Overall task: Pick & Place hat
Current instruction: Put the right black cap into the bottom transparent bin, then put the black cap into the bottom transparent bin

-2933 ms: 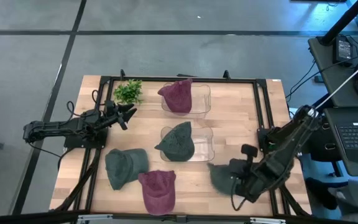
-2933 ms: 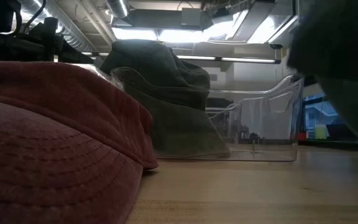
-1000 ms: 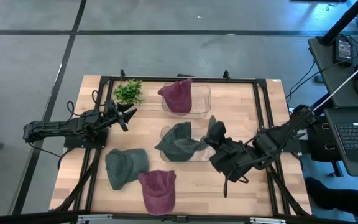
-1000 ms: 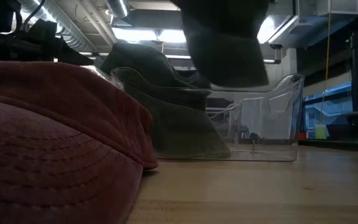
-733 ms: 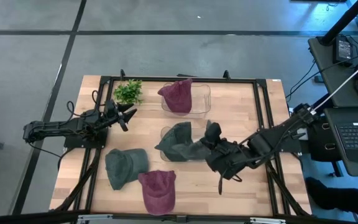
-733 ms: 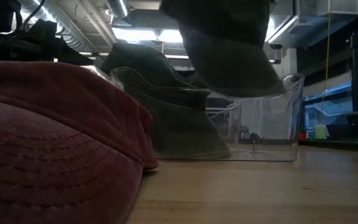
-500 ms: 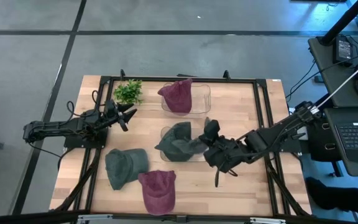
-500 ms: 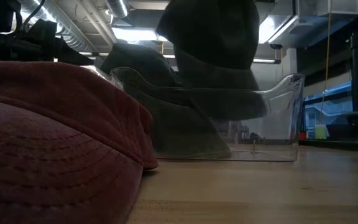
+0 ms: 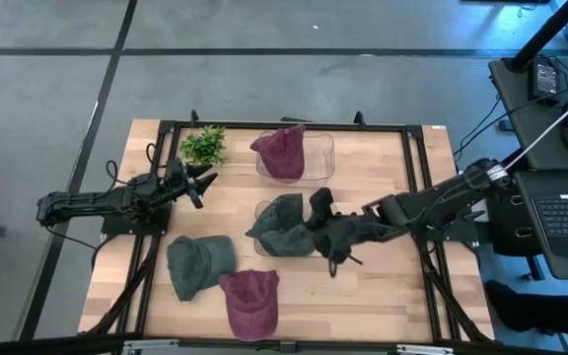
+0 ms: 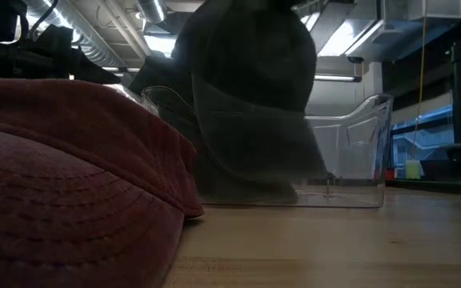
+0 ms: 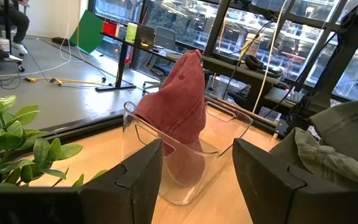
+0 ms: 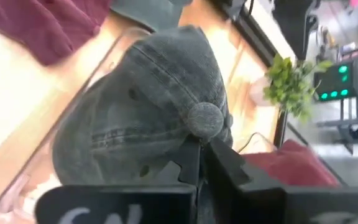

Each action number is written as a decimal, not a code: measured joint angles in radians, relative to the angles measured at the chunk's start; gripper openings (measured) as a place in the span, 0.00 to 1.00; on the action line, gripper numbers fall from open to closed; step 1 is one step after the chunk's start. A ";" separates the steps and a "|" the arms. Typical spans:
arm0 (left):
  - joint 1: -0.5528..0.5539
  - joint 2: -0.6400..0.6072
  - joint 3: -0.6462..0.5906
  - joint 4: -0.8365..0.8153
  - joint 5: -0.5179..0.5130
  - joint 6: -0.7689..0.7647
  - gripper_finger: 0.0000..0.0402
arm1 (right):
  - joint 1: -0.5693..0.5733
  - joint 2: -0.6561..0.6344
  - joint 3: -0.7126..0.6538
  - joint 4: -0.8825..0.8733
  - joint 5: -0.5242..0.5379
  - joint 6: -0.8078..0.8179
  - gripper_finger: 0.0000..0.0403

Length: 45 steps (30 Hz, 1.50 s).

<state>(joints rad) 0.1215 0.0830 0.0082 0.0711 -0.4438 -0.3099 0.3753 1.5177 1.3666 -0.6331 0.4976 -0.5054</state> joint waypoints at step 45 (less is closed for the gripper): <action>-0.286 0.751 0.921 -1.105 0.270 -0.334 0.47 | -0.206 -0.101 0.165 -0.288 -0.168 0.449 0.62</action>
<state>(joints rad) -0.1645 0.8336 0.9294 -1.0341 -0.1736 -0.6443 0.1692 1.4165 1.5318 -0.9215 0.3298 -0.0563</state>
